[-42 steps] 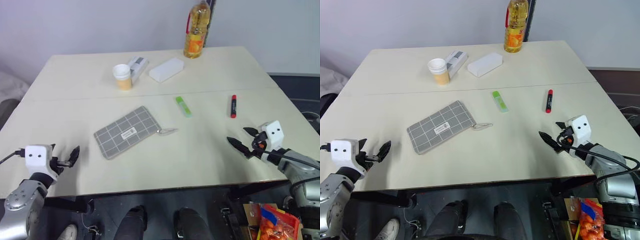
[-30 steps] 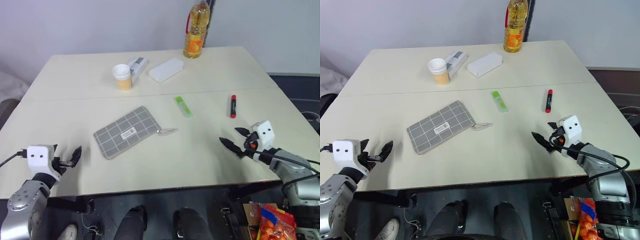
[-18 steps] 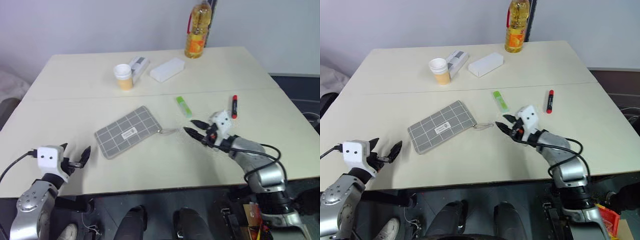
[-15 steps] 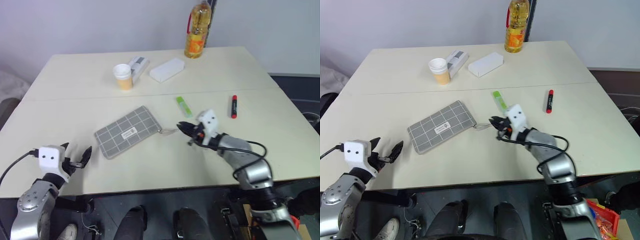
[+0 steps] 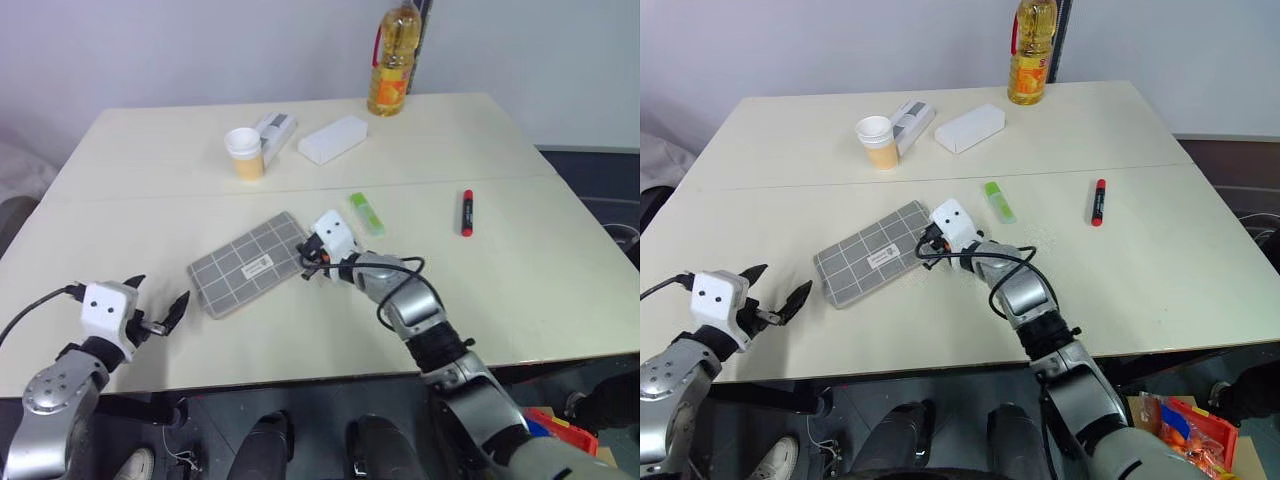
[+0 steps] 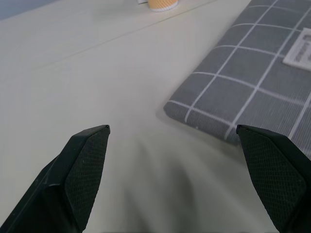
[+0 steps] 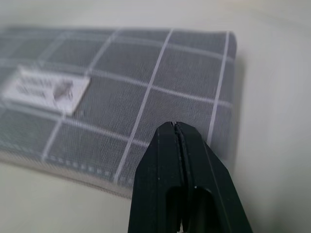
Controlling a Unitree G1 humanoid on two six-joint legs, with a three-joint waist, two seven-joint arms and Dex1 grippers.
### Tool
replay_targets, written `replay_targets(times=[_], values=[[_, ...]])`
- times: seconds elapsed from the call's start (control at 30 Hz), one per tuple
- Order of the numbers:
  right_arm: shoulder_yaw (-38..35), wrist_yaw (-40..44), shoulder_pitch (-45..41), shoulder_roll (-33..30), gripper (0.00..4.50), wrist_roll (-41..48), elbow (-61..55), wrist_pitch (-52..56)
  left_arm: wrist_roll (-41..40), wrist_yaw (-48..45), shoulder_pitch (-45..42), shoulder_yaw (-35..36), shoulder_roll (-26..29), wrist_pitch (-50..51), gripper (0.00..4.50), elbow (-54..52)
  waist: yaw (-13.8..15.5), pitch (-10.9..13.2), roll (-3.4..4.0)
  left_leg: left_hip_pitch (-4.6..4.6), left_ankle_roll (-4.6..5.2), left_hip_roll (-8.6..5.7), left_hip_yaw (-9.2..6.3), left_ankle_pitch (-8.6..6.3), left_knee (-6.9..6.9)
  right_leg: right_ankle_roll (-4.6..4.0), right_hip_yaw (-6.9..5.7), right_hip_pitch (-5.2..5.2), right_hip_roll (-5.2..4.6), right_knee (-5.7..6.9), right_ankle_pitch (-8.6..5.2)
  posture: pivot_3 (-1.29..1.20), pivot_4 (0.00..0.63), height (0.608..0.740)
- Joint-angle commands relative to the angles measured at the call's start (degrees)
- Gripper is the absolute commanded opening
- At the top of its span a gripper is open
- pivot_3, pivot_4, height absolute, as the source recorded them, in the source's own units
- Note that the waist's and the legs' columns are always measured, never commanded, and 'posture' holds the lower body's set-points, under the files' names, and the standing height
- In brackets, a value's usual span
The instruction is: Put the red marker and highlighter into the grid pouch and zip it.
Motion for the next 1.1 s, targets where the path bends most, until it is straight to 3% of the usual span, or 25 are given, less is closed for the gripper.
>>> replay_targets(times=[0.03,0.17,0.4,0.6,0.87,0.97,1.1], values=[[-2.0,-1.2,-1.0,1.2,0.03,0.2,0.9,1.7,1.2,-2.3,1.6,2.3,2.6,-3.0,4.5,0.4,-0.1,0.0,-0.01,0.0,0.0,0.0,-0.01,0.0,-0.01,0.0,0.0,0.0,0.0,0.0,0.0,0.0,0.15,0.74],[-3.6,-1.5,-1.0,2.1,0.03,0.9,0.7,2.6,1.6,-4.6,2.9,2.9,4.4,-5.1,4.5,2.2,-0.1,0.0,0.01,0.01,0.0,0.01,-0.01,0.0,-0.03,-0.05,0.0,-0.02,0.01,0.01,-0.02,0.0,0.15,0.74],[-3.4,-1.5,-0.7,2.2,0.03,0.3,0.6,2.7,12.4,-8.3,3.3,-2.2,10.2,-21.5,4.5,9.8,0.0,0.0,0.04,0.0,0.0,0.0,-0.01,0.0,-0.05,-0.17,0.01,-0.04,-0.01,-0.01,-0.07,0.0,0.15,0.74],[-2.8,-1.7,0.1,3.0,0.03,0.0,-0.2,2.9,24.6,-4.4,-8.8,-11.5,11.4,-39.6,4.5,20.9,0.1,0.0,0.03,0.0,0.0,0.0,-0.01,0.0,-0.06,-0.16,0.0,-0.03,-0.01,0.01,-0.04,0.0,0.15,0.74],[-2.9,-2.2,0.2,3.3,0.03,-0.3,-0.6,3.2,29.5,-2.4,-19.6,-19.3,11.8,-53.9,4.5,34.5,-0.2,0.0,0.04,0.01,0.01,0.0,0.03,0.0,-0.21,0.04,0.0,-0.15,0.0,0.1,0.08,0.0,0.15,0.74],[-2.6,-2.6,0.5,3.2,0.0,-0.9,-1.0,3.2,27.9,-2.7,-22.3,-20.7,11.8,-58.0,3.58,37.8,-0.1,0.0,0.04,0.02,0.01,-0.02,0.03,0.01,-0.17,0.05,0.0,-0.12,0.0,0.14,0.08,0.0,0.15,0.74],[-2.7,-3.0,1.0,3.2,0.0,-0.9,-1.6,3.5,25.4,-3.6,-24.1,-21.9,12.3,-62.1,1.57,40.4,-0.1,0.0,0.04,0.02,0.01,-0.01,0.02,0.01,-0.13,0.05,-0.01,-0.13,0.02,0.17,0.08,0.0,0.15,0.74]])
